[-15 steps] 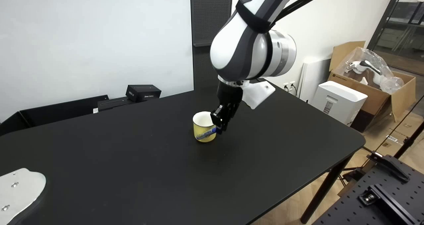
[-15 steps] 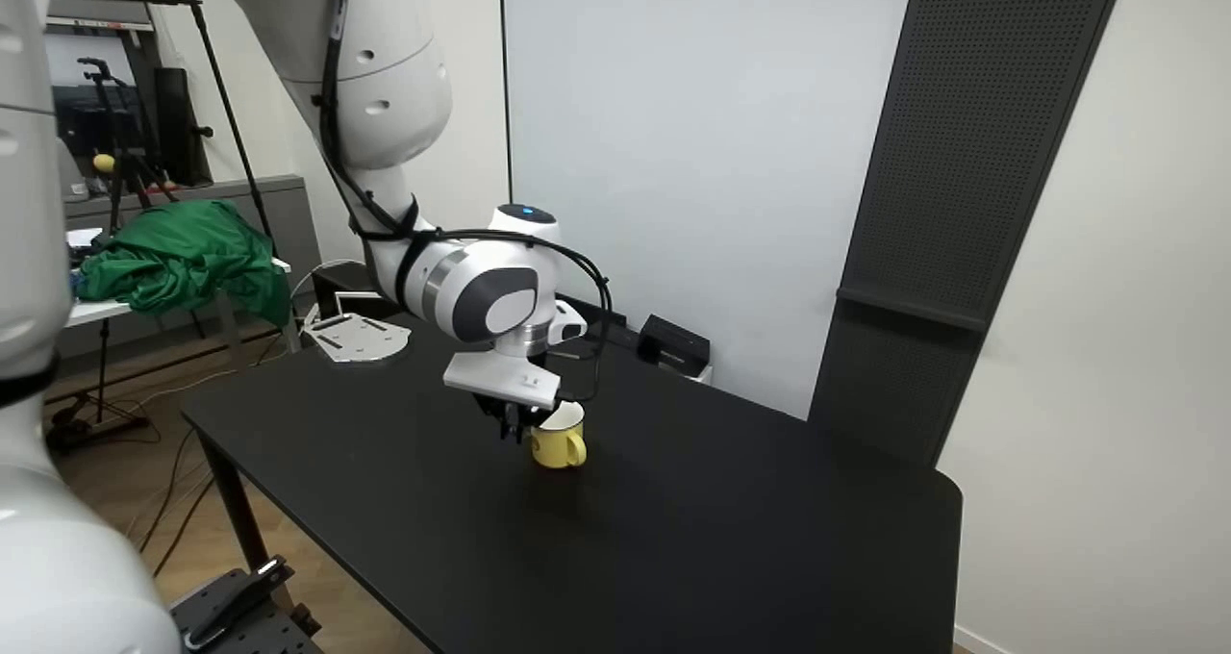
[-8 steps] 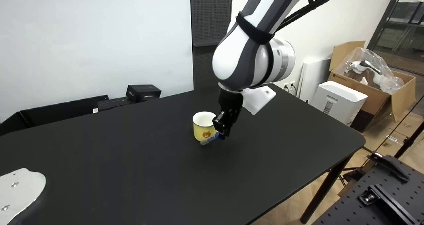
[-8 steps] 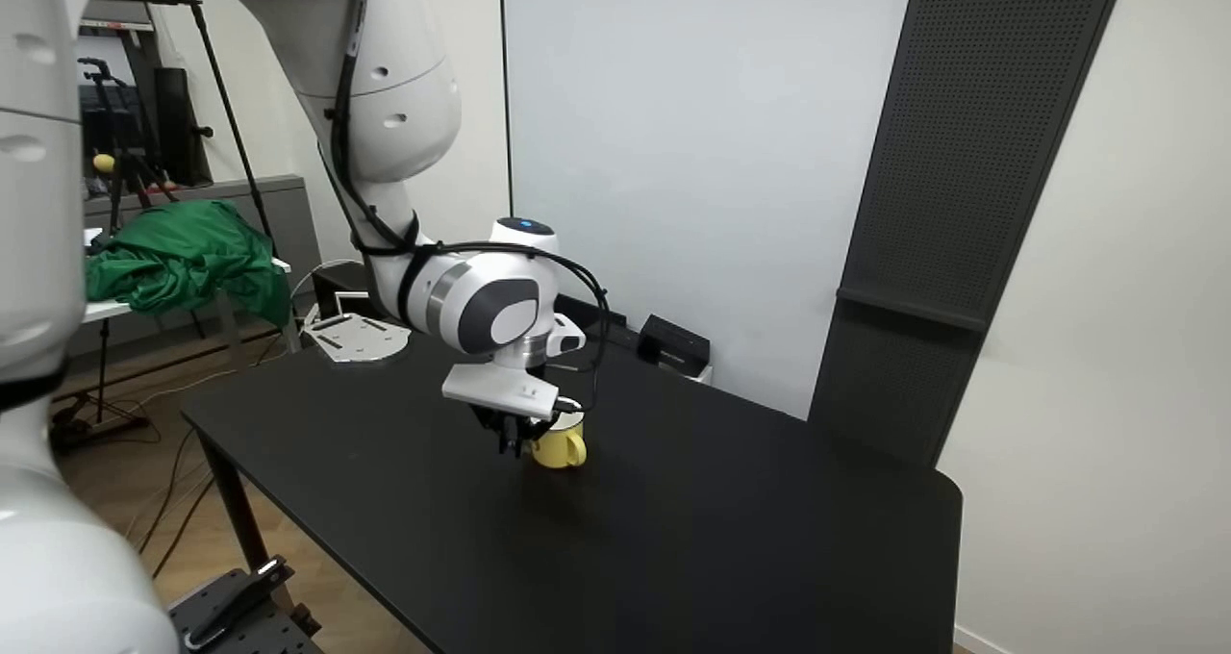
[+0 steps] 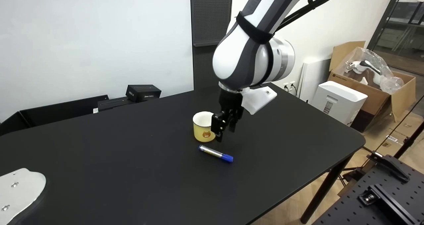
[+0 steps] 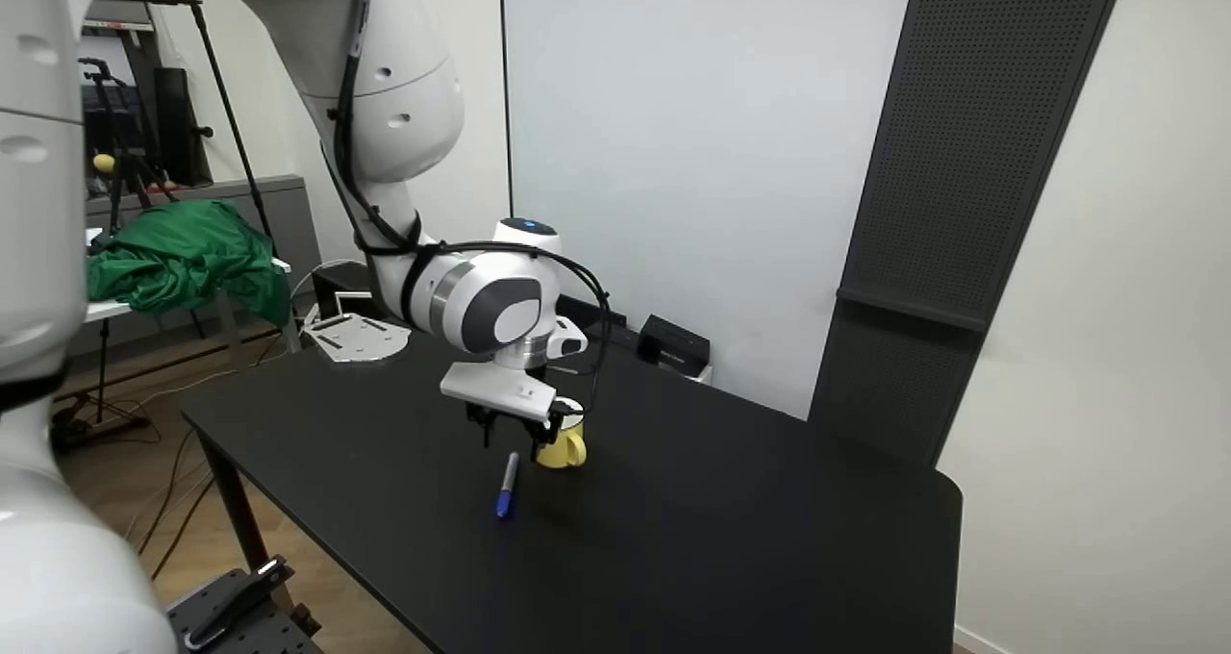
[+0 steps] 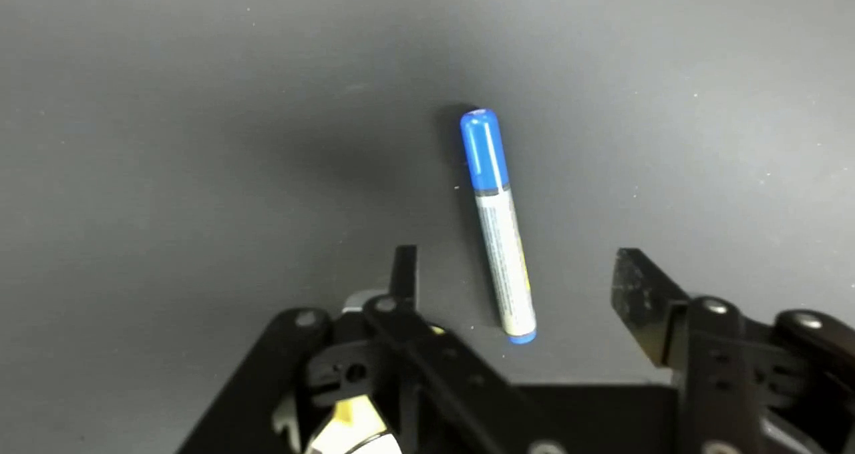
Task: Remove the marker from the mug cup and place it on the table
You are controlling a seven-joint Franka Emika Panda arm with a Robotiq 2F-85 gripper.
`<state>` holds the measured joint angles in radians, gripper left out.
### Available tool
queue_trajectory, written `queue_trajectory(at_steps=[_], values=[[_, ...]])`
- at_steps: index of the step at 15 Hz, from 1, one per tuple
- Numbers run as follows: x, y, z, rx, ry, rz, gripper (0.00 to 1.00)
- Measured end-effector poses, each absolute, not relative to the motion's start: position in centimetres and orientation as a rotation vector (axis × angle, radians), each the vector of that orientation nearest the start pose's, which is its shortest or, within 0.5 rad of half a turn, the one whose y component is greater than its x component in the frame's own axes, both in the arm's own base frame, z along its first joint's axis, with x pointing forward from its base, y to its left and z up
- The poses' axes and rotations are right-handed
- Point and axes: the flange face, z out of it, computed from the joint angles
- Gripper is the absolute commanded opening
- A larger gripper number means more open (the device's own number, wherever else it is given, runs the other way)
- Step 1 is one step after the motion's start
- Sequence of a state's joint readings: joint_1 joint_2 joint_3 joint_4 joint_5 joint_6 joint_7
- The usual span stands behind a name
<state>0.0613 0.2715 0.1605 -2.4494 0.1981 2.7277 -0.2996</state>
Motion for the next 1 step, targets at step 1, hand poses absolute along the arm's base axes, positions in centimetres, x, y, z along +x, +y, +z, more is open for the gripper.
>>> queue_trajectory(at_steps=[1], values=[[47.38, 10.26, 19.37, -2.977, -0.489, -0.003, 1.00]])
